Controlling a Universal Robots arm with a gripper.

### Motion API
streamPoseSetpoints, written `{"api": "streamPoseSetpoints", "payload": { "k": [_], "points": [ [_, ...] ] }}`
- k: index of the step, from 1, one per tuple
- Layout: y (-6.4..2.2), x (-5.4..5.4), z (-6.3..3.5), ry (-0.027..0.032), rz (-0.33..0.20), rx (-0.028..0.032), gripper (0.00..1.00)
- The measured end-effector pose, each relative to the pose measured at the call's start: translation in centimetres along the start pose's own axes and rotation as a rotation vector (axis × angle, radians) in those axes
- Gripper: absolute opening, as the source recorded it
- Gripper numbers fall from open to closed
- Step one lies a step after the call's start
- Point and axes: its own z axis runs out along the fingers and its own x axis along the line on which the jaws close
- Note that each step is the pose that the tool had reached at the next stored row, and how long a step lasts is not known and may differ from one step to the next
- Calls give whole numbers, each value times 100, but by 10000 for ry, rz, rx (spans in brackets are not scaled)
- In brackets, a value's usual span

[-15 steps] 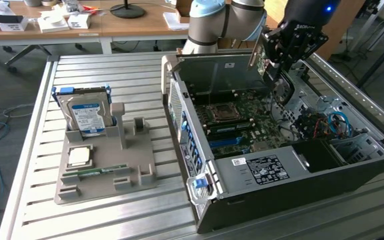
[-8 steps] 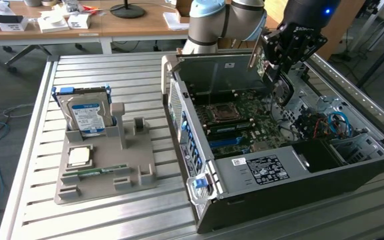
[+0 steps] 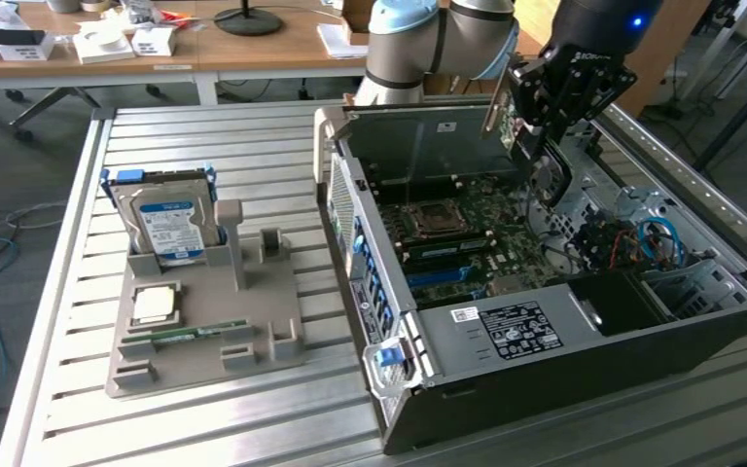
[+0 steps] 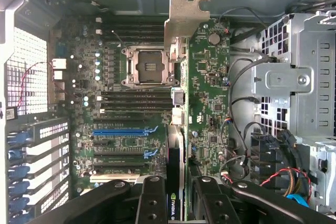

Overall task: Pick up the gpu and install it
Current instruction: 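Insert the gpu into the slot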

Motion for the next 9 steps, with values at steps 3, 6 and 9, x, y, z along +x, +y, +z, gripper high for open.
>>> {"api": "streamPoseSetpoints", "payload": {
  "k": [3,6,9],
  "points": [
    [0,0,1,-1,-5,19,26],
    [0,-1,1,4,-132,101,26],
    [0,0,0,24,-565,138,26]
  ]
}}
